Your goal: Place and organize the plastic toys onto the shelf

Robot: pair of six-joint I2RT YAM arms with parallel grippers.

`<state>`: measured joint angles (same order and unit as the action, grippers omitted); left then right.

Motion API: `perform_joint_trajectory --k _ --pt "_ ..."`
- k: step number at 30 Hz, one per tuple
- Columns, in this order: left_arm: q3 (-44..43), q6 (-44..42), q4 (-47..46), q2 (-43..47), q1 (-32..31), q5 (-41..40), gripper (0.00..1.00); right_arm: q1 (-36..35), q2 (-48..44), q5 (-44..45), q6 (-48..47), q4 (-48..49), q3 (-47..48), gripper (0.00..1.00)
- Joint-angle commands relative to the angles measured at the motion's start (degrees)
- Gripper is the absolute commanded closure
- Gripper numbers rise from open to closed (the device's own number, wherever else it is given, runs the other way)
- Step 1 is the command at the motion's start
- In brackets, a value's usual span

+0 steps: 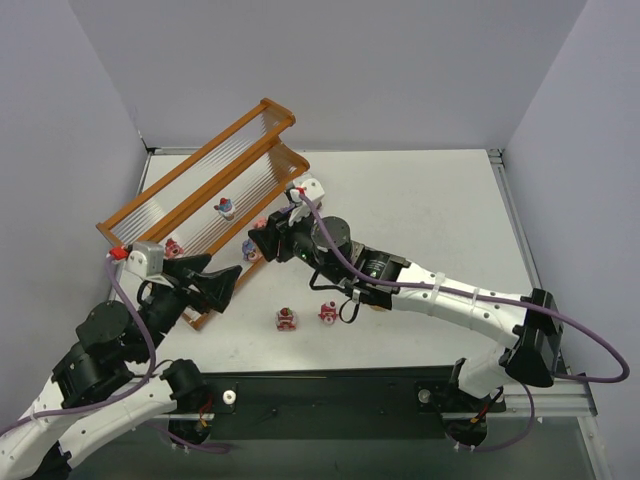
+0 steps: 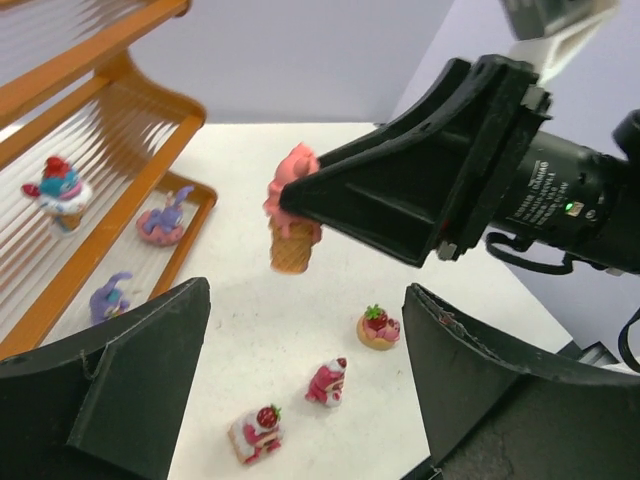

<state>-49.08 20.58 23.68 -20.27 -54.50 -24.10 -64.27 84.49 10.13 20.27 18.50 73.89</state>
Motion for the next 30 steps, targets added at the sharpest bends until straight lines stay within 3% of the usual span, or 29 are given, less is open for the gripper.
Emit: perform_joint_trajectory --k 1,8,18,30 --pt "-1.98 5.07 11.55 1.98 0.01 -6.83 0.12 2.65 -2.31 -0.20 -10.42 17.32 -3.83 1.00" --pt "-0.84 6.05 18.41 4.89 0.01 -12.99 0.12 6.17 5.40 1.30 -21.94 32.90 -6.56 1.00" --pt "5.13 8.07 19.74 10.16 0.10 -13.52 0.13 14.26 18.16 -5.21 -20.54 52.57 -7.27 1.00" --pt "7.77 7.37 20.62 16.66 0.10 -11.41 0.15 20.15 30.38 -9.42 -18.52 59.80 1.08 1.00"
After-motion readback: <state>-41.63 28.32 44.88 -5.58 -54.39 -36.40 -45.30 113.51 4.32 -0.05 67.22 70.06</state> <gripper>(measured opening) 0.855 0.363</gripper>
